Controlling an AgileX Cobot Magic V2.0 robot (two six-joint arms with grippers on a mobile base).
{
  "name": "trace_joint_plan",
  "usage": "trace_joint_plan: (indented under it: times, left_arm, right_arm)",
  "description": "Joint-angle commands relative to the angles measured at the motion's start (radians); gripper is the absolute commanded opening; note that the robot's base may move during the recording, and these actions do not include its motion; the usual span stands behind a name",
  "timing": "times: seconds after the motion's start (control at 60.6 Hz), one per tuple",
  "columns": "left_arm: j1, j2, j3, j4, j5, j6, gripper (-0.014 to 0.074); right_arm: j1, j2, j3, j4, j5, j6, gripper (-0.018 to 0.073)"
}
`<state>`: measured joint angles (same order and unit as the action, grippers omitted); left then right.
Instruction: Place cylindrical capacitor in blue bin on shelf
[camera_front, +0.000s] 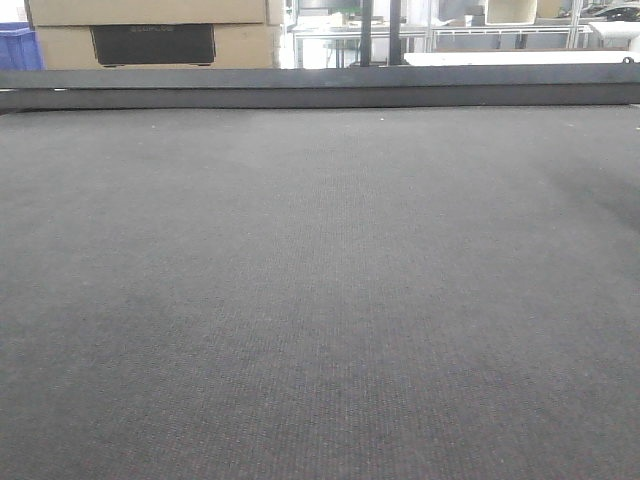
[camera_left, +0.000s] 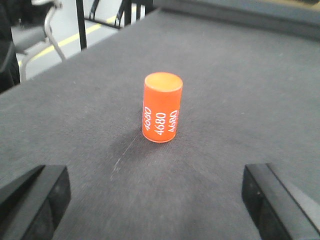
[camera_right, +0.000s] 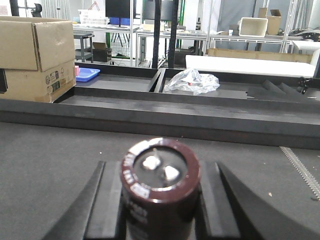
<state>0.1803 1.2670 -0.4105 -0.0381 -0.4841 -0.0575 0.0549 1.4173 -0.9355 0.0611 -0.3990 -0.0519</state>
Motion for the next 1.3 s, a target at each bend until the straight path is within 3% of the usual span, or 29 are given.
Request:
trace_joint_plan:
  times: [0.0, 0.495, 0.792, 1.089, 1.204, 1.286]
  left_arm:
    - [0.003, 0.113, -0.075, -0.003, -0.041, -0.006, 0.0601]
    - [0.003, 0.587, -0.442, -0.001, -0.108, -0.006, 0.0601]
    - [0.005, 0.732, -0.601, -0.003, -0.11, -0.006, 0.0601]
    - [0.005, 0.759, -0.638, -0.003, -0.11, -0.006, 0.0598]
    - [0.005, 0.759, -0.638, -0.003, -0.108, -0.006, 0.0518]
    - [0.005, 0.759, -0.638, -0.003, -0.104, -0.006, 0.035]
  right_arm:
    - [-0.001, -0.015, 0.001, -0.008, -0.014, -0.002, -0.006]
    - [-0.001, -0.015, 0.001, -0.01, -0.011, -0.002, -0.006]
    - [-0.001, -0.015, 0.001, -0.043, -0.01, -0.002, -0.006]
    - [-0.001, -0.015, 0.001, -0.07, 0.005, -0.002, -0.006]
    - [-0.001, -0.015, 0.001, -0.07, 0.029, -0.002, -0.006]
    - [-0.001, -0.015, 0.001, -0.07, 0.043, -0.002, -0.006]
